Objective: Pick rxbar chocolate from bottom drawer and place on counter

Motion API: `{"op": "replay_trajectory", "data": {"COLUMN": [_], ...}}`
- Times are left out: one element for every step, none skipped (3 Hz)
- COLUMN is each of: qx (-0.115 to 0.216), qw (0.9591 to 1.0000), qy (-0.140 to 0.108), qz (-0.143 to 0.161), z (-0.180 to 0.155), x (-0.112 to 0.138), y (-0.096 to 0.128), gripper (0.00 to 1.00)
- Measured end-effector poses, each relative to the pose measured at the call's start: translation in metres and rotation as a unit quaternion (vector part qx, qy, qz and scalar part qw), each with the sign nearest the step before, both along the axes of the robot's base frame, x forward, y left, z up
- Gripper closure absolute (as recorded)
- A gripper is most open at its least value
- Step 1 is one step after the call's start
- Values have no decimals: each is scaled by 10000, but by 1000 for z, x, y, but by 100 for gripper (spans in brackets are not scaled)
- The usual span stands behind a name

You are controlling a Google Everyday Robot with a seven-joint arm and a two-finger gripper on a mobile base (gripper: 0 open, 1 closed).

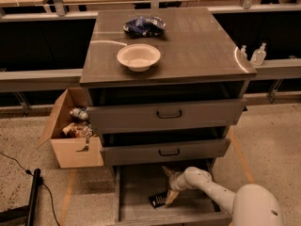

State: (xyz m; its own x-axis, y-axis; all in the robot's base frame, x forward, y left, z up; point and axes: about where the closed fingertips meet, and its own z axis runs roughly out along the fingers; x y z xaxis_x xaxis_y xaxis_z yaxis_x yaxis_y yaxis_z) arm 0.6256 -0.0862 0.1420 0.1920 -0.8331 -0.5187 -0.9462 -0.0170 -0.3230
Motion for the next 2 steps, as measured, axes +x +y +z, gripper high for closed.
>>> {"op": "replay_trajectory", "data": {"qx": [-57, -98], "qw": [9998, 9993], "qy": [158, 319], "qz": [79, 164], "z": [-12, -20], "x": [-4, -12], "y": [-4, -5], "gripper": [0, 0]}}
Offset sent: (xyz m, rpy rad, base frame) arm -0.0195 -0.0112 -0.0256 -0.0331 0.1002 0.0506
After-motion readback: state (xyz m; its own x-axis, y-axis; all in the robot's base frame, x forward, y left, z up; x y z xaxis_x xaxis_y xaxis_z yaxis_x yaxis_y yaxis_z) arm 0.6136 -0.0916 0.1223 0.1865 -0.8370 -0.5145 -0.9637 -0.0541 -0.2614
